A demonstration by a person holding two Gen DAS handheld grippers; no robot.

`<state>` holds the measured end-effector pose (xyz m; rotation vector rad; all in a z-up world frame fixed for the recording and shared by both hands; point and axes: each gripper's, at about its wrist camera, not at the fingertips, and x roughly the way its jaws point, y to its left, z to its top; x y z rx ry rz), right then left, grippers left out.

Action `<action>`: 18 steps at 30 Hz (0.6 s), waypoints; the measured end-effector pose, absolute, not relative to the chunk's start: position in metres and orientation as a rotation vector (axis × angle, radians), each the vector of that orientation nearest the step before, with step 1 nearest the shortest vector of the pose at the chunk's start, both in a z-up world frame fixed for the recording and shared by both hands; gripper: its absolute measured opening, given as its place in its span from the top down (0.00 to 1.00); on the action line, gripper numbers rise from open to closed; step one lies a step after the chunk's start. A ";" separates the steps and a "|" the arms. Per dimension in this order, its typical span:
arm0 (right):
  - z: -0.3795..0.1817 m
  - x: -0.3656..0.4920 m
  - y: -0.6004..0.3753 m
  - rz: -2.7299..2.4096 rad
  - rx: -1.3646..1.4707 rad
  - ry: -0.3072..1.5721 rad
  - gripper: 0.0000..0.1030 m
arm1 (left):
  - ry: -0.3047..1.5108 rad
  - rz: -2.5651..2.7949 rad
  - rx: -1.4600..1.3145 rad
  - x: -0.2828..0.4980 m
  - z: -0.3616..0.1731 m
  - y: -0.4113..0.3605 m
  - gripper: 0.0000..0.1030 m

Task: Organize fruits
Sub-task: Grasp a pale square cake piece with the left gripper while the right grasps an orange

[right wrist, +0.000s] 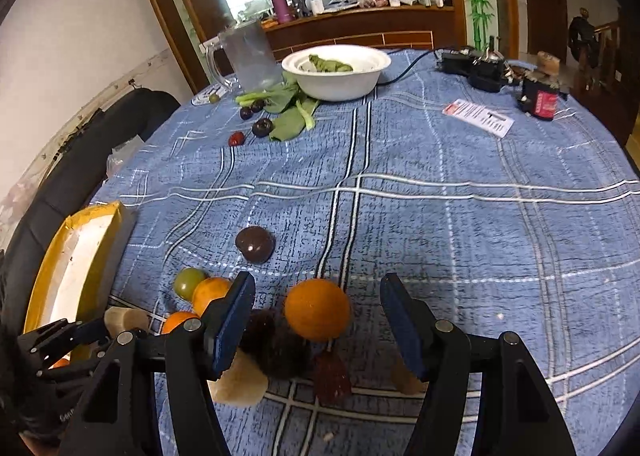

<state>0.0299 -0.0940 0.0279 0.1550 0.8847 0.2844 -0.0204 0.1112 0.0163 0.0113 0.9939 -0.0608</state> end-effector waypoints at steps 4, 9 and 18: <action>0.017 0.034 -0.097 0.277 0.163 0.906 0.45 | 0.987 -0.042 0.029 -0.020 0.015 0.110 0.59; 0.017 0.034 -0.096 0.311 0.183 0.899 0.63 | 0.958 -0.035 0.063 -0.023 0.016 0.106 0.66; 0.030 0.023 -0.095 0.296 0.161 0.850 0.64 | 0.936 -0.065 -0.074 -0.038 0.032 0.124 0.67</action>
